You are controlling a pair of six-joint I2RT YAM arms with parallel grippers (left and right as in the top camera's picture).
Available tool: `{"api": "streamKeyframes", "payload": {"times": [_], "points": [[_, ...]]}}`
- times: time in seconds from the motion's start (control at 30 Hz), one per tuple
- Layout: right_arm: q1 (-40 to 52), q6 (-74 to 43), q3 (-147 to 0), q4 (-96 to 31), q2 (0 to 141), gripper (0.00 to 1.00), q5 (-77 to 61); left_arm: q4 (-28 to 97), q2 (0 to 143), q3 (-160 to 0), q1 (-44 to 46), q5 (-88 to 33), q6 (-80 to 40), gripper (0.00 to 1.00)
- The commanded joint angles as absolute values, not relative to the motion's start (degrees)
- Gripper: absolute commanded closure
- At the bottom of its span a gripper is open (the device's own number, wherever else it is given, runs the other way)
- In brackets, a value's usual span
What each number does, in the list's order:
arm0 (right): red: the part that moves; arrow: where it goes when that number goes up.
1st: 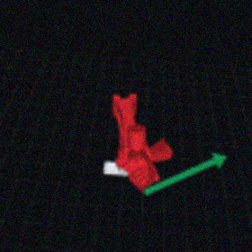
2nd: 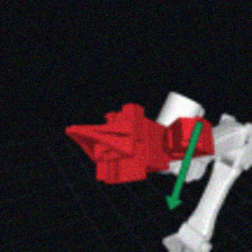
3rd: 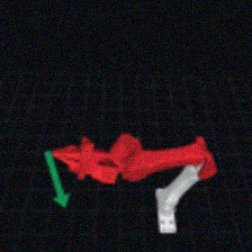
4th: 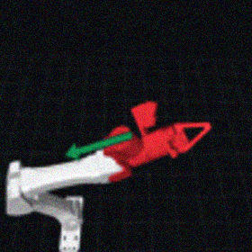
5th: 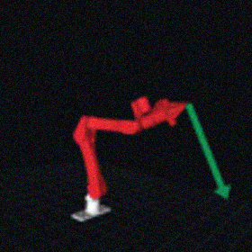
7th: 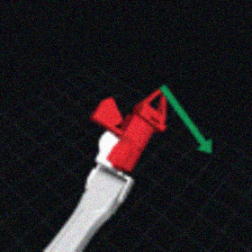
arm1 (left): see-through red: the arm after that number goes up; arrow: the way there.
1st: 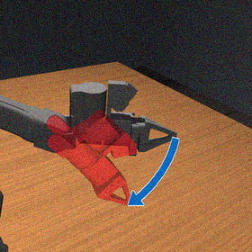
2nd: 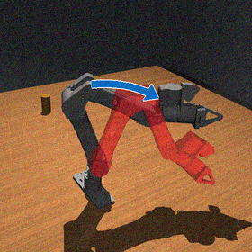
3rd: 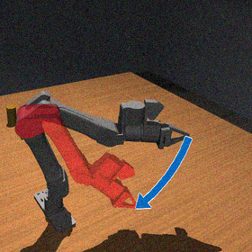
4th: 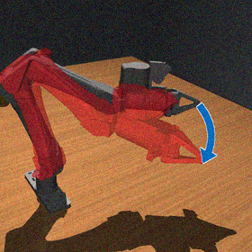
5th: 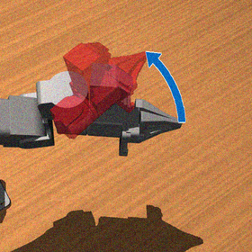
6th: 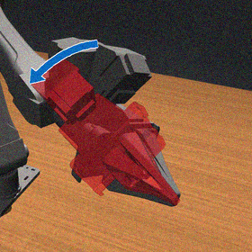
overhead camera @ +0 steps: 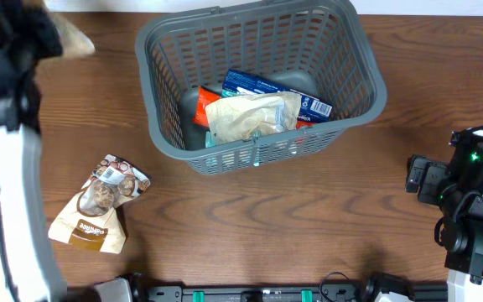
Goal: Pack container
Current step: 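Lift the clear pouch over the basket and release it inside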
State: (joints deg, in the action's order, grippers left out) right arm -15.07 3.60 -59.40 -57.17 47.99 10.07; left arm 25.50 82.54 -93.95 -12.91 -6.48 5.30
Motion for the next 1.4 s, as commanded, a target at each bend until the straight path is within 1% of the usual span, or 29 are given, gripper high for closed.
{"api": "streamKeyframes", "payload": {"times": [0.0, 0.13, 0.3, 0.4, 0.6, 0.8, 0.97, 1.03, 1.07, 1.1, 1.13, 1.17, 1.23, 1.3, 1.33, 1.37], "points": [[-14.4, 3.5, -59.1, -57.0, 48.0, 0.01, 10.0, 22.3, 79.1, -94.5, -10.4, -21.3, 8.1, 0.94], [-14.4, 3.5, -59.1, -57.0, 48.0, 0.01, 10.0, 19.8, 78.1, -94.5, -6.2, -38.4, 12.6, 0.94], [-14.4, 3.5, -59.1, -57.0, 48.0, 0.01, 10.0, 20.4, 80.3, -94.4, 0.5, -51.7, 18.5, 0.94], [-14.4, 3.5, -59.1, -57.0, 48.0, 0.01, 9.1, 20.9, 83.0, -94.4, 4.1, -56.8, 21.1, 0.94], [-14.4, 3.5, -59.1, -57.1, 48.0, 0.01, 8.8, 26.1, 90.1, -94.4, 8.5, -60.9, 23.2, 0.94], [-14.4, 3.5, -59.1, -57.0, 48.0, 0.01, 8.7, 32.8, 97.6, -94.4, 13.0, -60.9, 27.2, 0.94], [-14.4, 3.4, -59.1, -57.0, 48.0, 0.01, 8.8, 33.8, 101.8, -94.3, 16.5, -60.4, 28.9, 0.94], [-14.4, 3.5, -59.1, -57.1, 48.0, 0.01, 8.7, 33.8, 102.7, -94.3, 17.6, -58.2, 28.9, 0.94], [-14.4, 3.5, -59.1, -57.1, 48.0, 0.01, 8.8, 33.9, 102.8, -94.3, 18.1, -56.3, 28.9, 0.89], [-14.4, 3.5, -59.1, -57.1, 48.0, 0.01, 8.8, 34.0, 102.9, -94.3, 18.7, -54.5, 28.9, 0.69], [-14.4, 3.5, -59.1, -57.1, 48.0, 0.01, 8.8, 34.1, 102.9, -94.3, 19.1, -53.3, 28.9, 0.47], [-14.4, 3.5, -59.1, -57.1, 48.0, 0.01, 8.8, 34.0, 102.9, -94.3, 19.4, -52.5, 28.9, 0.29], [-14.4, 3.5, -59.1, -57.1, 48.0, 0.01, 8.8, 34.0, 102.9, -94.3, 19.7, -51.0, 28.9, 0.12], [-14.4, 3.5, -59.1, -57.0, 48.0, 0.01, 8.8, 34.0, 102.9, -94.3, 19.7, -49.8, 28.4, 0.05], [-14.4, 3.5, -59.1, -57.1, 48.0, 0.01, 8.7, 34.0, 102.9, -94.3, 19.7, -49.4, 28.4, 0.00], [-14.4, 3.5, -59.1, -57.0, 48.0, 0.01, 8.7, 34.0, 102.9, -94.3, 19.7, -49.0, 28.4, 0.01]]}}
